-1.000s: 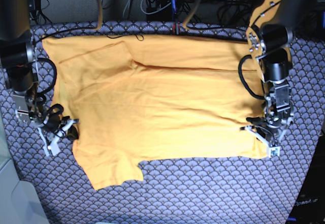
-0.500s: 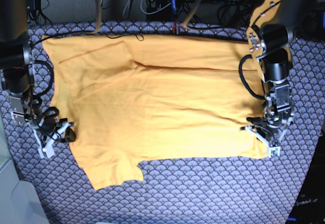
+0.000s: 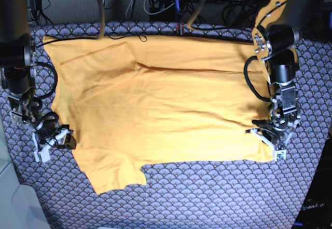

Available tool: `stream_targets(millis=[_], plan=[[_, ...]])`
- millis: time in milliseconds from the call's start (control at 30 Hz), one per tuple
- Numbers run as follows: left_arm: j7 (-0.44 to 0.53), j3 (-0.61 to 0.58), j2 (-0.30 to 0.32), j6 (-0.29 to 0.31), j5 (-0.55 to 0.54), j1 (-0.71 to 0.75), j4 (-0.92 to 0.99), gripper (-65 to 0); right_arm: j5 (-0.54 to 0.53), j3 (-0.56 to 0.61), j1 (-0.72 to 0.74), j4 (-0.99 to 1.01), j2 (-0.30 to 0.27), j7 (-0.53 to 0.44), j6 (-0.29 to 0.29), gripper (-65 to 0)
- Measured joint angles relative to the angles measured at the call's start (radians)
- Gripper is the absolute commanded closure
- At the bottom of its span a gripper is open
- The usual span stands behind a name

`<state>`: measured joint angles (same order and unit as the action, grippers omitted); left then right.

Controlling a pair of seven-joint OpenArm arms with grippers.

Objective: Fold the T-shirt properly
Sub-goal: 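Lift both side edges of the shirt with both grippers, then fold the held edges over the shirt toward the robot with both grippers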

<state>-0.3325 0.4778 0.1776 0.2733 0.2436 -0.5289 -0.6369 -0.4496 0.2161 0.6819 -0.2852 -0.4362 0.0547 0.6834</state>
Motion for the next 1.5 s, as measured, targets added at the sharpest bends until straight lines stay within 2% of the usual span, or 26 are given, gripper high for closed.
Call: stream_targets(millis=[233,400,500,633,700,833,967,1033,1167,1300,1500], plan=[[0.011,0.003,0.000,0.000,-0.001,0.016,-0.011,0.0,0.000,0.000,-0.023,0.002,0.007,0.000,-0.003,-26.9],[0.019,0.003,0.000,0.000,-0.008,0.021,-0.011,0.0,-0.002,0.000,-0.032,0.002,0.007,-0.014,-0.001,-24.0],[0.019,0.003,0.000,0.000,-0.008,0.021,-0.011,0.0,-0.003,0.018,-0.032,0.002,0.010,-0.018,-0.002,-16.9],[0.019,0.003,0.000,0.000,-0.008,0.021,-0.011,0.0,-0.005,0.055,-0.031,0.000,0.024,-0.023,-0.002,0.0],[0.018,0.003,0.000,0.000,-0.008,0.021,-0.011,0.0,-0.011,0.061,-0.031,0.000,0.034,-0.026,-0.003,0.0],[-0.042,0.003,0.005,0.007,-0.015,0.019,-0.031,0.0,-0.010,0.056,-0.028,-0.003,0.036,-0.020,-0.002,0.0],[-0.126,0.003,-0.004,0.007,-0.007,0.068,-0.164,0.0,0.000,0.056,-0.045,-0.054,0.034,-0.020,-0.003,0.0],[-0.173,0.003,-0.009,0.007,-0.004,0.100,-0.253,0.0,-0.001,0.056,-0.069,-0.105,0.026,-0.022,0.000,0.0],[-0.196,-0.003,-0.034,0.003,-0.004,0.144,-0.404,0.0,0.000,0.055,-0.156,-0.245,-0.011,-0.022,-0.003,0.0],[-0.230,-0.004,-0.040,0.008,-0.008,0.155,-0.433,0.0,0.000,0.052,-0.261,-0.403,-0.029,-0.015,0.000,0.0],[-0.260,-0.001,-0.039,0.008,-0.007,0.201,-0.499,0.0,0.000,-0.090,-0.406,-0.586,-0.033,-0.018,0.000,0.0]])
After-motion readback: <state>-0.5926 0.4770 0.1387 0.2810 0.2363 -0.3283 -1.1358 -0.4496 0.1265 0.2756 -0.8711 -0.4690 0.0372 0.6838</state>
